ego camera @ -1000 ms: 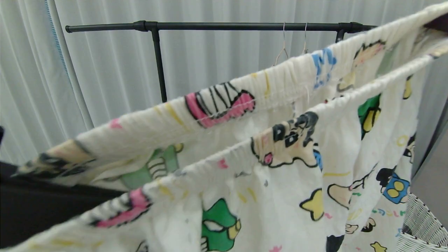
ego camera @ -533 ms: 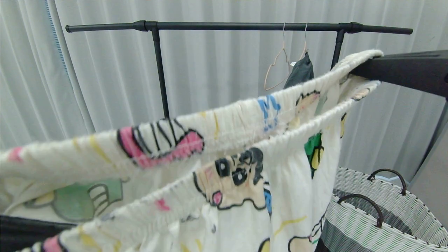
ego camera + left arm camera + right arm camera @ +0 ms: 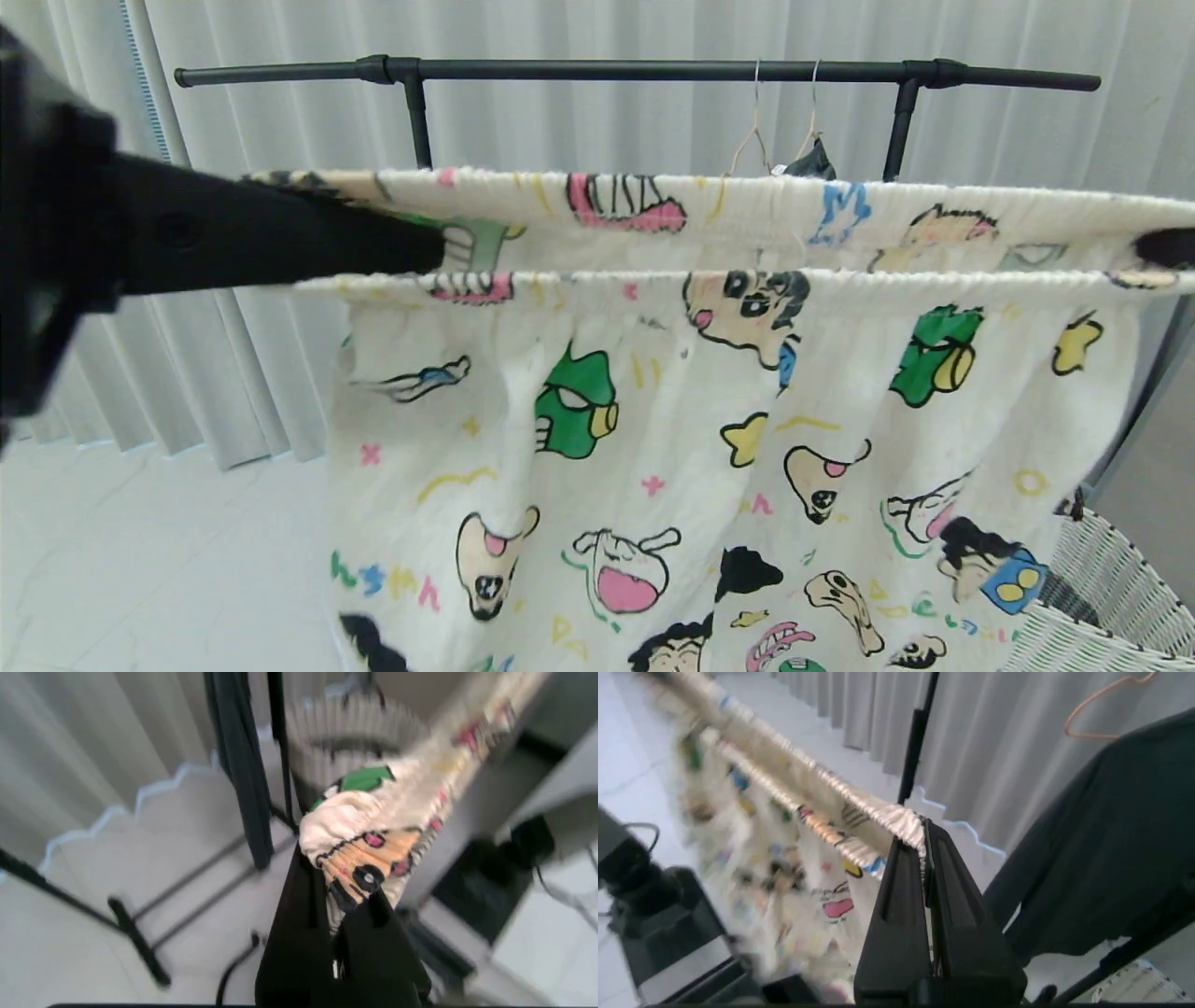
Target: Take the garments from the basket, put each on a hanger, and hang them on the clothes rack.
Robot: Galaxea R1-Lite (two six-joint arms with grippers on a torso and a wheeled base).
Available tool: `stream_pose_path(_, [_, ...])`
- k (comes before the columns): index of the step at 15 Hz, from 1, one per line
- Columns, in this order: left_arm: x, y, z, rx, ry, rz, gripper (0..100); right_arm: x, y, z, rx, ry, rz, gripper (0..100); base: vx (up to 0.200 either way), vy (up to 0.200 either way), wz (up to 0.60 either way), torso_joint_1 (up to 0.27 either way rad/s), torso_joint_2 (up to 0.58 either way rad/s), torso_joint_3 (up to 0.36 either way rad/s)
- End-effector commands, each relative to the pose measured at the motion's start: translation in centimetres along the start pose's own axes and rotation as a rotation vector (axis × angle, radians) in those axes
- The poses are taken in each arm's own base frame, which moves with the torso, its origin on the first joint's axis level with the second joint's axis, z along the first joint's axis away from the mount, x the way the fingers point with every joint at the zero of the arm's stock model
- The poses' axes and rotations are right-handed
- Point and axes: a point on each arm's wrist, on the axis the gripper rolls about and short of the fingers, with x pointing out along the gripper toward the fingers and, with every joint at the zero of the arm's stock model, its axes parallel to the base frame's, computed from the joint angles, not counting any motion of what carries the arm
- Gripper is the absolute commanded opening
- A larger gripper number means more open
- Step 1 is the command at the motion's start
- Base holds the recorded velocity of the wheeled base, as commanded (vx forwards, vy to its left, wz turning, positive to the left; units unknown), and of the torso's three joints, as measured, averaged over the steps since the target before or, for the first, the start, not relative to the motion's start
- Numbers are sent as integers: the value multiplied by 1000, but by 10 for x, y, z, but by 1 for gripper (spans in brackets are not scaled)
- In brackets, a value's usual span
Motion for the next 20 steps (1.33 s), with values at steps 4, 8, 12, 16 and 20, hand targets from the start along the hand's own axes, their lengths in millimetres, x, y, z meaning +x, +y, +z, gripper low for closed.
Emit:
stream_pose_path(4, [34,2,-1,-18,43,22,0,-5,6,-3,-12,-3,53,0,0,0,0,0,0,0])
stream_pose_path(8, [30,8,0,-29,28,78,0,-4,3,-3,-12,-1,-56,0,0,0,0,0,0,0])
stream_pose_path(12, [28,7,0,-25,19,87,0,0,1,-4,-10,11,-111,0,0,0,0,0,0,0])
stream_pose_path(16, [29,-6,-2,1,26,44,0,6,1,-12,-10,48,-111,0,0,0,0,0,0,0])
stream_pose_path(20, [34,-8,-3,5,25,51,0,7,1,-17,-8,71,-103,100,0,0,0,0,0,0])
